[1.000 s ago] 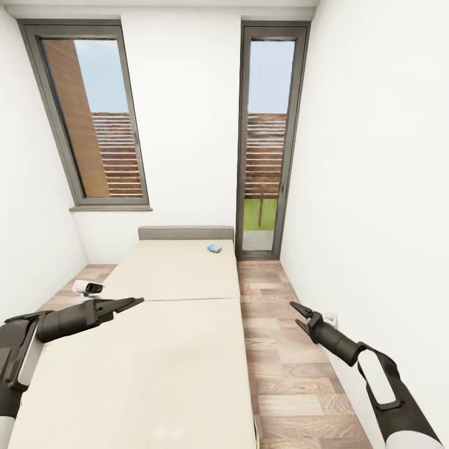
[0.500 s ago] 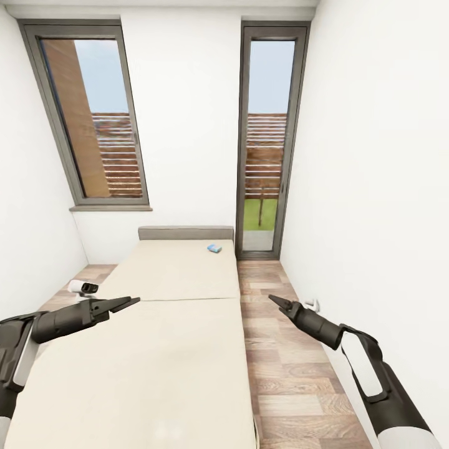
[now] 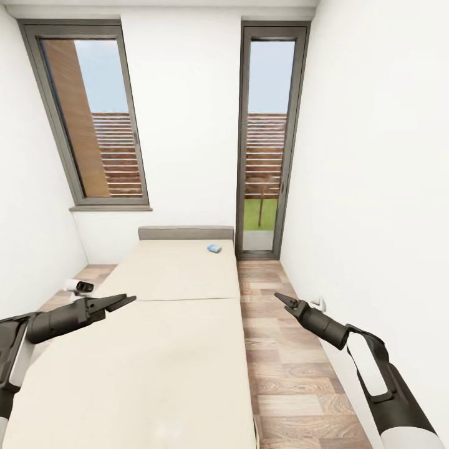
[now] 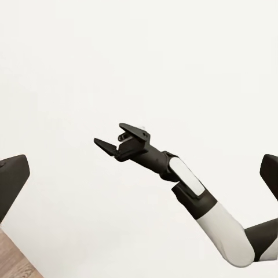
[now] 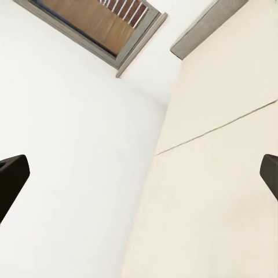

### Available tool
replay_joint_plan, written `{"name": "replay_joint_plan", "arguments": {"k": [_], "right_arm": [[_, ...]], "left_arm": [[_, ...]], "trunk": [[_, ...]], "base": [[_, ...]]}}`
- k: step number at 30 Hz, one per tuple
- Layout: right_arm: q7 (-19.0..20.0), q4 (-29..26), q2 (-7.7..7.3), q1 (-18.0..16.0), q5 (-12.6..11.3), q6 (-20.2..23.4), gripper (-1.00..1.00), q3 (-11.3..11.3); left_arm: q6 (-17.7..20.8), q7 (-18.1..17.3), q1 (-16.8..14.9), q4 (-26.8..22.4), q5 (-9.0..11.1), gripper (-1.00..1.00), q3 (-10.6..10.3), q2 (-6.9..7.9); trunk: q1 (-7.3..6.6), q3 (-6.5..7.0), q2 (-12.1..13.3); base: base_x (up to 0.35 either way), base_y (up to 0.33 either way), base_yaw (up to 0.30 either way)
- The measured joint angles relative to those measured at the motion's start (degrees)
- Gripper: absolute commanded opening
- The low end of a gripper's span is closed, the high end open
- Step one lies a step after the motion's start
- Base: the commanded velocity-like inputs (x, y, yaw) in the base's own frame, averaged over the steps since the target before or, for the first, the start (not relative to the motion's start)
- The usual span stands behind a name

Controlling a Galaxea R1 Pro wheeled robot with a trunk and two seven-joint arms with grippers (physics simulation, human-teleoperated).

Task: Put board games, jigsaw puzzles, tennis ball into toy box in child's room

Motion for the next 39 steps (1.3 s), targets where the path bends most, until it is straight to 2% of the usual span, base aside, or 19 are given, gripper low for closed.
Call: {"name": "replay_joint_plan", "arguments": {"k": [11, 22, 27, 39], "right_arm": [[0.00, 0.00, -0.04, 0.00, 0.11, -0.05, 1.00, -0.06], [-0.04, -0.07, -0.06, 0.00, -0.05, -0.04, 1.00, -0.14], [-0.08, -0.01, -0.08, 0.00, -0.09, 0.04, 1.00, -0.32], [-0.16, 0.00, 0.01, 0.00, 0.05, 0.04, 1.00, -0.32]], "left_arm": [[0.24, 0.00, -0.12, -0.02, -1.92, 1.00, 0.17, -0.02], [0.15, 0.00, -0.13, -0.05, -2.05, 1.00, 0.09, -0.02], [-0.60, 0.00, -0.05, -0.40, -1.91, 1.00, 0.98, -0.04], [-0.72, 0.00, -0.02, -0.21, -1.85, 1.00, 1.34, -0.49]], "trunk": [[0.00, 0.00, 0.00], [0.00, 0.00, 0.00], [0.00, 0.00, 0.00], [0.00, 0.00, 0.00]], "base": [[0.000, 0.000, 0.000], [0.000, 0.000, 0.000], [0.002, -0.001, 0.000], [0.091, -0.088, 0.000]]}}
